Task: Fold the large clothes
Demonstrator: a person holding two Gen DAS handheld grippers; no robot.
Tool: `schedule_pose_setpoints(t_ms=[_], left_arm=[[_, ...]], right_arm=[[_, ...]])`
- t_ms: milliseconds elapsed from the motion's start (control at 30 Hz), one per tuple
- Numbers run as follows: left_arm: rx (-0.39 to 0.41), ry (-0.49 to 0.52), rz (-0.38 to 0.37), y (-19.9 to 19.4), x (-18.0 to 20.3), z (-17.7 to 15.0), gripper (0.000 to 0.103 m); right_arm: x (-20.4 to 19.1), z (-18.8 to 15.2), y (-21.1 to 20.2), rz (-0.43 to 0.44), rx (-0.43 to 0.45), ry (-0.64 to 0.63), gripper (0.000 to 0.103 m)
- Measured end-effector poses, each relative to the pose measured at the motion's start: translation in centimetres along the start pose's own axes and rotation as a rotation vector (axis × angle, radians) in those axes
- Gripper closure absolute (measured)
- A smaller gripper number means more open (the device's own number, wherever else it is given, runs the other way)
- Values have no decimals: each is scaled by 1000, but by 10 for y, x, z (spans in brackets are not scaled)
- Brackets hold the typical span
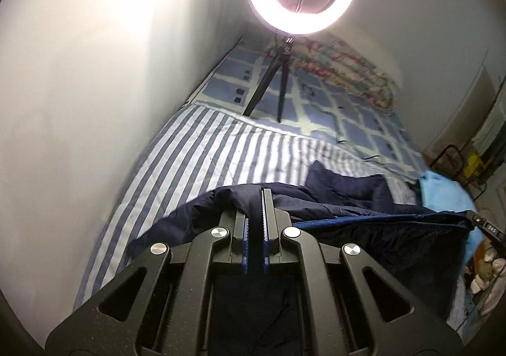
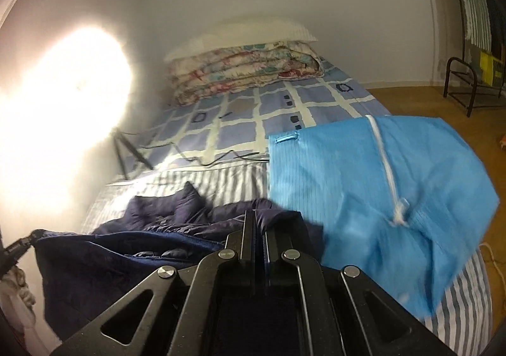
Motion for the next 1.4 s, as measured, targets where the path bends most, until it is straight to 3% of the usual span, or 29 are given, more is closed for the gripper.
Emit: schedule_pose_setpoints(t_ms=[267,533,600,633,700,733,767,900,1000,1067,1167,1233,1333,1400], left_arm=[[-40,18,55,85,0,-17,99],[-68,23,94,117,4,-20,92],[-93,9,81,117,3,-14,90],[-101,-10,73,116,2,-10,89],[-114,-52,46,111,0,-3,86],[-116,-65,41,107,-1,0,85],[-115,-60,42,104,0,2,84],[-110,43,39,89,16,9,78],[-166,58,-19,91,25,13,43],[-179,70,-8,94,24,18,43],[-264,-121,-100,105,3,26,42],[-247,-190,-70,102,-12,32,42],[-179,-79,25,88,-17,40,42],[-118,16,41,71,-5,37,42]], right_arm=[[10,-6,74,-109,-38,-72,103],[11,-9,99,-155,-55,-129,103],[12,-7,95,-105,-63,-105,91],[13,-6,92,-87,-62,-96,79],[19,1,76,-79,-26,-79,65],[22,4,68,-76,-9,-73,51],[27,8,59,-77,11,-64,46],[27,12,27,-37,61,-50,51],[-2,0,18,66,57,-127,53],[-26,-13,24,99,44,-192,54],[-49,-36,49,77,-2,-286,56],[-47,-51,69,6,-45,-313,57],[-27,-67,94,-116,-94,-316,63],[-17,-72,99,-120,-103,-283,67]])
Point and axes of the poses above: each gripper's, at about its wrist camera, not at the fingertips, and y roughly the way its jaws point, x to its right, z to its top, the point moved 4 cm from there along y, roughly the way its jaws point, and after that the axes turned 7 degrees about x, right-handed, at the moved point
